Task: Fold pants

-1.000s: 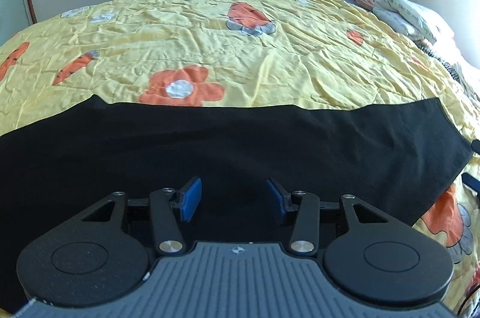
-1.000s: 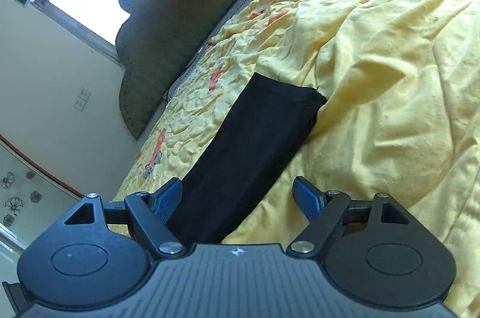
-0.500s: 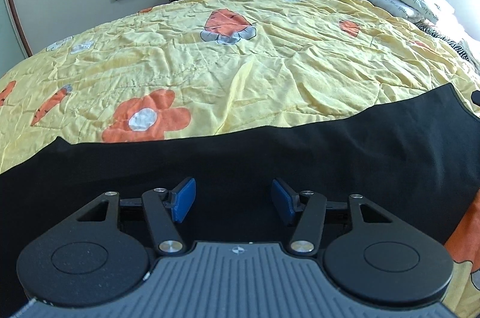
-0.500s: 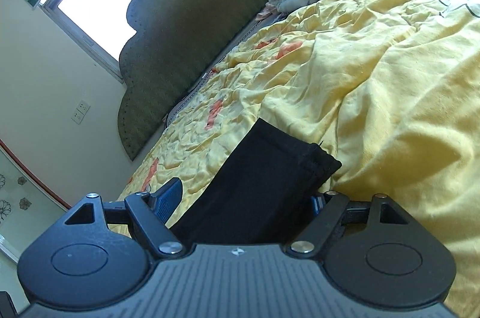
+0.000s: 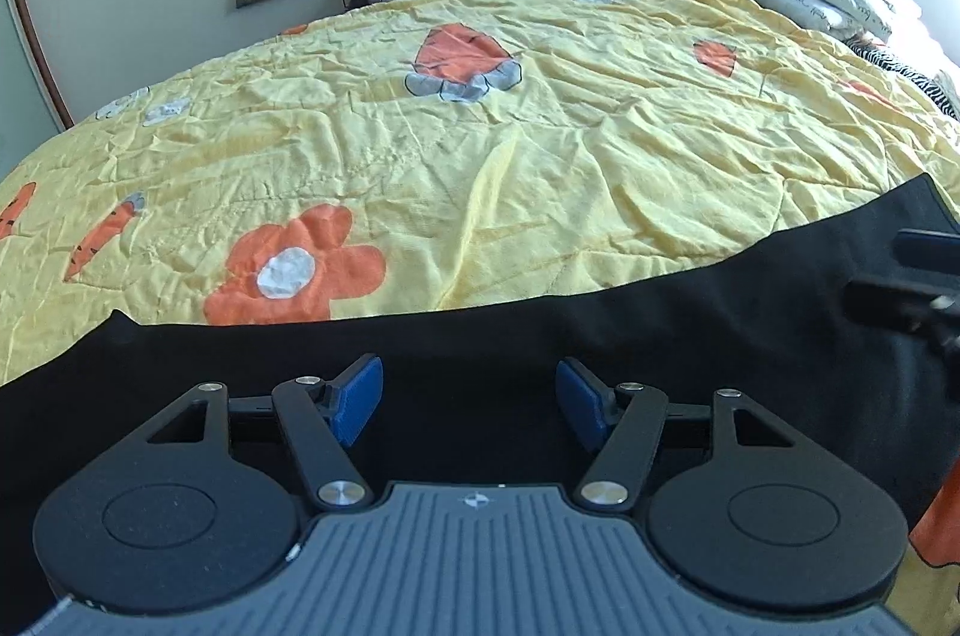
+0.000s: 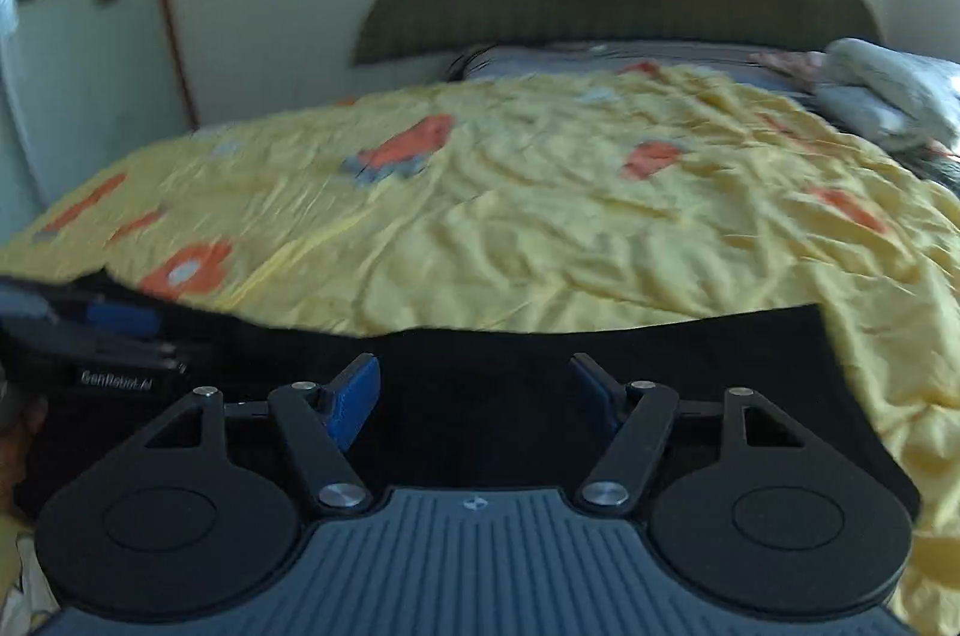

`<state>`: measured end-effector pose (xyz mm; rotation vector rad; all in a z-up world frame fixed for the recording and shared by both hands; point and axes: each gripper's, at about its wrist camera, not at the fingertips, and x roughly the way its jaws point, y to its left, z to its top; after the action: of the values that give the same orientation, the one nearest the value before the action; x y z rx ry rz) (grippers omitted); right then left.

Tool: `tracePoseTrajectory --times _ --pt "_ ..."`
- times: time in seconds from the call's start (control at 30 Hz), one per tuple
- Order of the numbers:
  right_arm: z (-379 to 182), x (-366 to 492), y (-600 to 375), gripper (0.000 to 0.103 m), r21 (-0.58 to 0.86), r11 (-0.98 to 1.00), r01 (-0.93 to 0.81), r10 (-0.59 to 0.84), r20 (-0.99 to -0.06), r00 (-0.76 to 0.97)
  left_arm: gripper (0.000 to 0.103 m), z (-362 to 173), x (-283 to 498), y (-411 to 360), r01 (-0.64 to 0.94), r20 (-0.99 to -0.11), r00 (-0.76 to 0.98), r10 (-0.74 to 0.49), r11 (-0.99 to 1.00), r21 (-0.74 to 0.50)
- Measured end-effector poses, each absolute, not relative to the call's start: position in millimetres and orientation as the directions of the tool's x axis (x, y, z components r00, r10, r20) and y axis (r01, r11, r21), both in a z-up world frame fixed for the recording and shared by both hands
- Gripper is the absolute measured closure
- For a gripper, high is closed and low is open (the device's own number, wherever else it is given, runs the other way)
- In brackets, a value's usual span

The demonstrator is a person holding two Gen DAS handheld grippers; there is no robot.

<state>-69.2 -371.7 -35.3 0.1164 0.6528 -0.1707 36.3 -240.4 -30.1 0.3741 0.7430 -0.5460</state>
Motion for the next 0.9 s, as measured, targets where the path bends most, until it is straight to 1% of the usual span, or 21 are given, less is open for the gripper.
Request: tracePoseTrajectory --times 0.07,0.13,0.17,0.23,0.27,0.37,0.47,0.53,0.67,0.7,0.73,0.8,0.9 --pt "-46 -50 -376 0.035 0.016 0.977 0.211 -0.151 -0.644 0.750 0.033 -33 35 -243 0.589 -0.705 0.629 -0.328 0.792 0.158" --pt "-46 -41 -391 0.035 0.042 0.971 0.236 -0.157 -0.633 0.758 0.031 -34 36 -247 0.591 -0.694 0.643 -0.324 0.786 0.180" --pt "-45 -39 -398 0.035 0.048 0.964 0.262 -0.174 -0.629 0.758 0.029 -35 38 -250 0.588 -0.690 0.649 -0.320 0.787 0.188" --pt "-41 -40 -411 0.035 0.044 0.946 0.322 -0.224 -0.628 0.745 0.029 -33 42 -252 0.577 -0.692 0.650 -0.314 0.796 0.181" --pt "-35 -49 -415 0.034 0.064 0.940 0.336 -0.228 -0.613 0.757 0.031 -30 42 -252 0.578 -0.696 0.643 -0.319 0.798 0.169" --pt "-19 -89 -419 0.034 0.150 0.912 0.382 -0.248 -0.539 0.805 0.030 -26 40 -249 0.579 -0.695 0.635 -0.336 0.803 0.142" --pt "-18 -140 -429 0.033 0.281 0.841 0.463 -0.285 -0.498 0.819 0.030 -27 40 -250 0.578 -0.707 0.623 -0.334 0.806 0.128" --pt "-26 -174 -440 0.033 0.401 0.769 0.498 -0.269 -0.504 0.821 0.030 -28 40 -251 0.574 -0.711 0.621 -0.331 0.809 0.125" --pt "-48 -215 -451 0.032 0.549 0.654 0.521 -0.214 -0.526 0.823 0.028 -26 38 -252 0.574 -0.707 0.624 -0.334 0.809 0.125" --pt "-54 -218 -452 0.029 0.577 0.636 0.513 -0.185 -0.531 0.827 0.028 -26 37 -252 0.573 -0.706 0.625 -0.333 0.810 0.126" --pt "-59 -219 -453 0.030 0.594 0.627 0.504 -0.166 -0.530 0.832 0.028 -25 37 -252 0.571 -0.706 0.626 -0.331 0.811 0.126" --pt "-62 -219 -451 0.027 0.611 0.628 0.482 -0.160 -0.505 0.848 0.028 -24 37 -253 0.567 -0.707 0.627 -0.329 0.814 0.124" --pt "-65 -210 -455 0.027 0.670 0.613 0.419 -0.094 -0.465 0.881 0.028 -23 35 -255 0.567 -0.706 0.630 -0.325 0.813 0.132"
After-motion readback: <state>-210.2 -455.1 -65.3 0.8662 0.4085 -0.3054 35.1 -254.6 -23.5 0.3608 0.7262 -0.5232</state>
